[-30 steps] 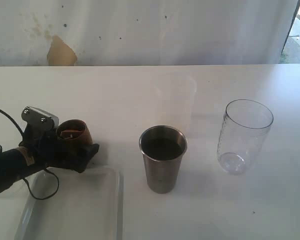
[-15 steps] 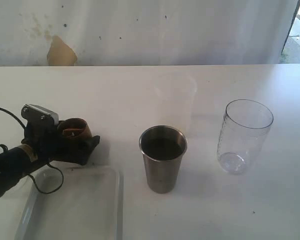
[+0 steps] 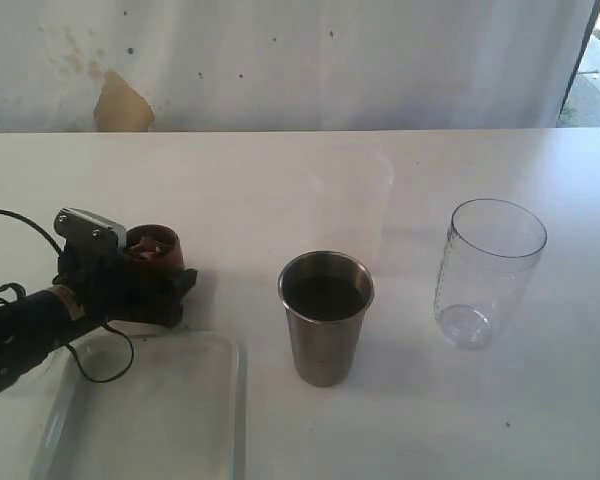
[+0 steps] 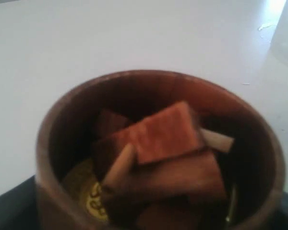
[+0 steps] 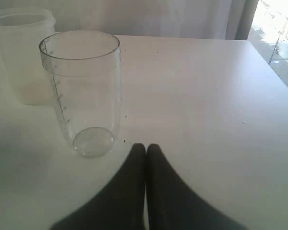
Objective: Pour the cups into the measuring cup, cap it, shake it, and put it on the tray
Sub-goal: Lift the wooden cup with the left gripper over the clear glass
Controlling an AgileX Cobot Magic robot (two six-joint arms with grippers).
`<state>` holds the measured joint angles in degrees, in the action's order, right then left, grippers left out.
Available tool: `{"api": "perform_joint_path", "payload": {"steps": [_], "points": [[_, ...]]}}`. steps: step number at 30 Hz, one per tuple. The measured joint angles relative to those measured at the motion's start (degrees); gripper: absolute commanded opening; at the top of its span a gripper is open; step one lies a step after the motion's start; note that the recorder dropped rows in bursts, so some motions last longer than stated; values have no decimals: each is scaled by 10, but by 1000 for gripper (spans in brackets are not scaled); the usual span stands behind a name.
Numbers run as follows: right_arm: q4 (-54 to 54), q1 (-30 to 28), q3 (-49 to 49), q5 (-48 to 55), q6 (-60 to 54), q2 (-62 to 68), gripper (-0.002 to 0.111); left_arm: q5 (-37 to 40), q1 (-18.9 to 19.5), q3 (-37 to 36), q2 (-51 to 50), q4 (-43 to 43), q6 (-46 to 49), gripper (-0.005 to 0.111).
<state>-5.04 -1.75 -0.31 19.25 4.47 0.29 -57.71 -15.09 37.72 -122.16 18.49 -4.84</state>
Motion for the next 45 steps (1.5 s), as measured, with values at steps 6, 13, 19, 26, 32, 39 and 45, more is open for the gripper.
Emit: {"api": "perform_joint_path", "payload": {"steps": [6,13,19,26,32,39,45], "points": [[0,0,0,0,0,0,0,-20,0,0,9,36,-9,0],[0,0,0,0,0,0,0,-5,0,0,98,46,-52,0],[0,0,0,0,0,0,0,92,-6,52,192,109,-149,0],[0,0,0,0,0,0,0,226,-89,171,239,192,-252,0],[0,0,0,0,0,0,0,290,-183,256,228,207,-271,0],[0,0,0,0,0,0,0,327,-258,327,184,209,-279,0],[0,0,0,0,0,0,0,356,-310,378,133,209,-280,0]]}}
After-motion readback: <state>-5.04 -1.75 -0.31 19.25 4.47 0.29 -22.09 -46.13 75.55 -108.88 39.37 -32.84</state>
